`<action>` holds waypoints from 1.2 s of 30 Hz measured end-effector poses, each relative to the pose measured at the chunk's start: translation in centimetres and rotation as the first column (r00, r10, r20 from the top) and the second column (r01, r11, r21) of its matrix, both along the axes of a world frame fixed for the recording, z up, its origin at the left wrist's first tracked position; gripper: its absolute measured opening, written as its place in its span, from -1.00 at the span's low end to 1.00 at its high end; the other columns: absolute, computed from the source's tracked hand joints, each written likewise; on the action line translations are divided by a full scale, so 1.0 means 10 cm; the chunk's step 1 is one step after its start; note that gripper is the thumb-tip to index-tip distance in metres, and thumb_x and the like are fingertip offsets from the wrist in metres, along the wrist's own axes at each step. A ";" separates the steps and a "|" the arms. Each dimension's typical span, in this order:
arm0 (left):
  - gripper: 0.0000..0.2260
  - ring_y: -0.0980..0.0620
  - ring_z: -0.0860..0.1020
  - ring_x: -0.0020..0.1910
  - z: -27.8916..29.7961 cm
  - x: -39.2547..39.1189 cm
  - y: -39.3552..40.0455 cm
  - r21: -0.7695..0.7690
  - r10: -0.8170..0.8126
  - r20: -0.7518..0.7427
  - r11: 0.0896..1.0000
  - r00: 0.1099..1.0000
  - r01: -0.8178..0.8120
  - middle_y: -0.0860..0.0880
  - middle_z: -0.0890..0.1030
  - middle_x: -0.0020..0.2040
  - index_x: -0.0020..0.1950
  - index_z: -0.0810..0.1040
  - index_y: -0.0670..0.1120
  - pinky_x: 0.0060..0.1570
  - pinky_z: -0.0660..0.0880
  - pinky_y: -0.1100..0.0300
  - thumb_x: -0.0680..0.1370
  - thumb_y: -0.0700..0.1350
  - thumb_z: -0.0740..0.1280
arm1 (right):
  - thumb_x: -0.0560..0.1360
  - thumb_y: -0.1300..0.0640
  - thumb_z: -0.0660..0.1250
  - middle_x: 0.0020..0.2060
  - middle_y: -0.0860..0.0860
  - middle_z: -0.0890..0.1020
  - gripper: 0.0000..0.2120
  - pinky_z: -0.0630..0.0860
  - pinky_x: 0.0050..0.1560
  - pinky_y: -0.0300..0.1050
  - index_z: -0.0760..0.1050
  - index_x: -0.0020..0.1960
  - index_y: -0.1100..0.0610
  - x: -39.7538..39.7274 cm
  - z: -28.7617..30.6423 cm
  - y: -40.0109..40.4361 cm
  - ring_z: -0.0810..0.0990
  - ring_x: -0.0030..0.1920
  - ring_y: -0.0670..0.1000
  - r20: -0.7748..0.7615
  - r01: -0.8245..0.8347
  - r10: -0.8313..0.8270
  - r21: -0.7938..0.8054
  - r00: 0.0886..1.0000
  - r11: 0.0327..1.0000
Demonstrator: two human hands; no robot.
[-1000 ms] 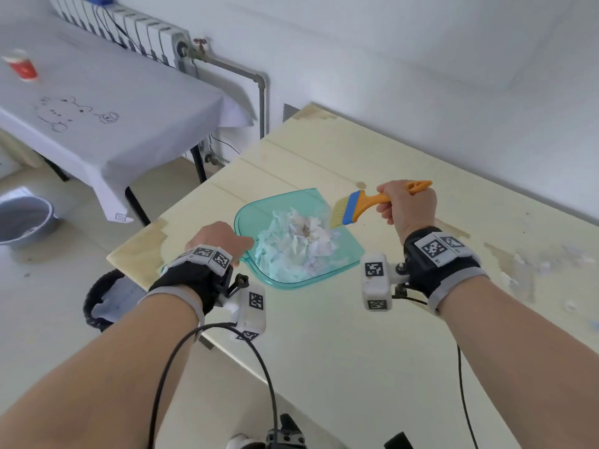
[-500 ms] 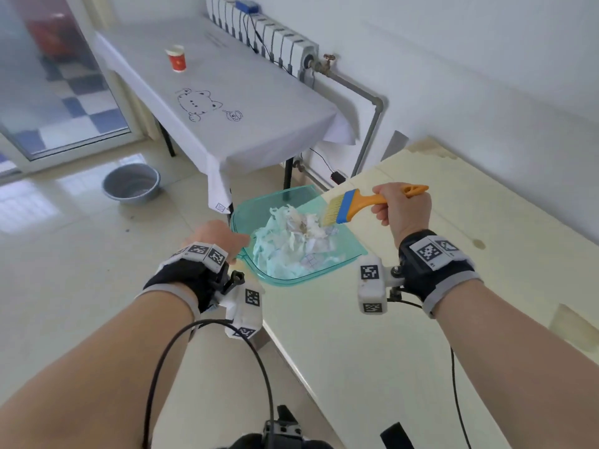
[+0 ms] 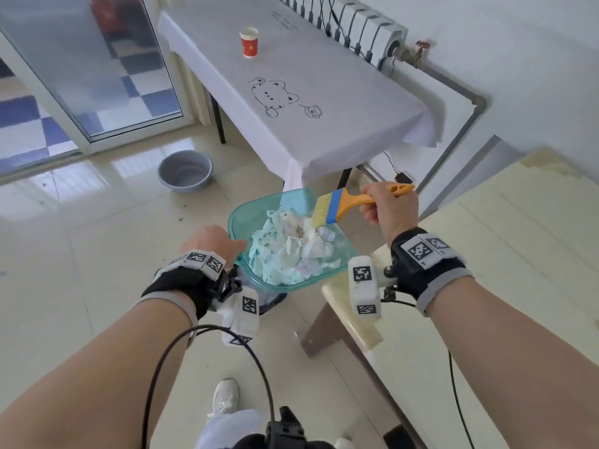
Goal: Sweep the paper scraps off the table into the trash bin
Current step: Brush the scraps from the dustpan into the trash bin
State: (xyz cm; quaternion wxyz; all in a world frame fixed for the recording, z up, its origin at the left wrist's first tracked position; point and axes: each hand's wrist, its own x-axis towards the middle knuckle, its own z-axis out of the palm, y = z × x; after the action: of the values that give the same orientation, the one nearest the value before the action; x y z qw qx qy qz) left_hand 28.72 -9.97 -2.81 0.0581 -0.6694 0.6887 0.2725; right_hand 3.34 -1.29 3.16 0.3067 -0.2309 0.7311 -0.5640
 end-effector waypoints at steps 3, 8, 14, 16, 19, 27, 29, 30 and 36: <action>-0.70 0.01 0.58 -0.40 -0.12 0.35 -0.34 0.011 -0.015 0.045 1.000 0.999 0.015 -0.02 0.66 -0.36 -0.31 0.59 -0.11 -0.39 0.45 0.27 0.44 0.08 0.25 | 0.44 0.23 0.32 -0.55 0.01 0.56 -0.89 0.39 -0.56 -0.33 0.61 -0.21 0.17 0.36 -0.18 -0.34 0.42 -0.60 -0.12 0.013 -0.017 0.017 0.043 1.000 0.999; -0.69 0.00 0.58 -0.41 -0.45 0.82 -0.69 0.044 -0.023 0.125 0.999 0.992 0.018 -0.01 0.63 -0.40 -0.35 0.59 -0.11 -0.41 0.41 0.29 0.43 0.07 0.25 | 0.48 0.22 0.30 -0.45 0.10 0.54 -0.89 0.38 -0.50 -0.25 0.58 -0.19 0.15 0.86 -0.58 -0.80 0.41 -0.54 -0.05 0.070 -0.101 0.095 0.086 0.993 0.991; -0.68 -0.03 0.65 -0.28 -1.13 1.14 -0.85 0.118 -0.018 0.159 0.993 0.987 -0.001 -0.04 0.68 -0.31 -0.26 0.61 -0.13 -0.24 0.53 0.20 0.44 0.09 0.24 | 0.50 0.25 0.28 -0.39 0.09 0.54 -0.88 0.45 -0.47 -0.30 0.58 -0.14 0.14 1.24 -1.24 -1.09 0.46 -0.48 -0.07 0.199 -0.104 0.086 0.086 0.976 0.991; -0.68 -0.05 0.65 -0.28 -1.43 1.27 -0.90 0.145 0.010 0.167 0.989 0.986 -0.035 -0.07 0.69 -0.27 -0.24 0.62 -0.15 -0.26 0.51 0.20 0.43 0.07 0.23 | 0.49 0.29 0.27 -0.39 0.10 0.56 -0.85 0.49 -0.44 -0.28 0.58 -0.15 0.13 1.36 -1.55 -1.13 0.48 -0.47 -0.05 0.221 -0.085 0.065 0.081 0.973 0.993; -0.68 -0.07 0.66 -0.24 -1.80 1.42 -0.94 0.166 0.036 0.181 0.984 0.983 -0.066 -0.08 0.69 -0.27 -0.24 0.62 -0.17 -0.30 0.49 0.21 0.42 0.05 0.24 | 0.49 0.28 0.27 -0.37 0.10 0.59 -0.86 0.52 -0.40 -0.29 0.58 -0.12 0.10 1.42 -1.96 -1.13 0.52 -0.43 -0.04 0.218 -0.062 0.039 0.099 0.975 0.993; -0.64 -0.10 0.62 -0.27 -2.78 1.24 -1.10 0.221 -0.002 0.191 0.974 0.982 -0.041 -0.12 0.68 -0.23 -0.22 0.62 -0.19 -0.21 0.51 0.15 0.46 0.09 0.24 | 0.47 0.28 0.26 -0.39 0.09 0.58 -0.82 0.48 -0.43 -0.31 0.59 -0.17 0.06 1.25 -3.05 -1.13 0.53 -0.40 -0.03 0.227 0.081 -0.117 0.162 0.967 0.983; -0.67 -0.11 0.60 -0.27 -2.98 1.14 -1.16 0.249 -0.015 0.188 0.968 0.982 -0.033 -0.13 0.67 -0.22 -0.21 0.61 -0.20 -0.24 0.48 0.16 0.45 0.06 0.26 | 0.48 0.28 0.26 -0.38 0.09 0.59 -0.82 0.48 -0.43 -0.31 0.59 -0.16 0.06 1.20 -3.27 -1.15 0.53 -0.39 -0.01 0.223 0.092 -0.133 0.185 0.966 0.979; -0.70 -0.11 0.59 -0.27 -3.09 1.09 -1.19 0.253 -0.018 0.188 0.967 0.982 -0.031 -0.13 0.67 -0.22 -0.21 0.61 -0.20 -0.26 0.47 0.17 0.44 0.04 0.27 | 0.48 0.28 0.26 -0.38 0.09 0.59 -0.82 0.48 -0.42 -0.31 0.59 -0.16 0.06 1.17 -3.39 -1.16 0.53 -0.39 -0.01 0.225 0.101 -0.144 0.190 0.964 0.976; -0.83 -0.09 0.62 -0.24 -3.57 0.81 -1.38 0.294 -0.072 0.193 0.956 0.979 0.013 -0.11 0.68 -0.17 -0.17 0.58 -0.18 -0.20 0.53 0.15 0.44 -0.12 0.25 | 0.49 0.28 0.26 -0.36 0.09 0.58 -0.84 0.49 -0.41 -0.33 0.60 -0.09 0.12 1.02 -3.93 -1.18 0.51 -0.38 -0.01 0.210 0.099 -0.153 0.247 0.966 0.964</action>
State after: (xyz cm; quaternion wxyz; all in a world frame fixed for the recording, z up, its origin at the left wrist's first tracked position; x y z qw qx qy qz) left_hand 36.79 -23.79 -38.56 0.2314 -0.6626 0.6458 0.3006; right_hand 13.51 -13.12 -36.09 0.3770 -0.0798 0.7659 -0.5148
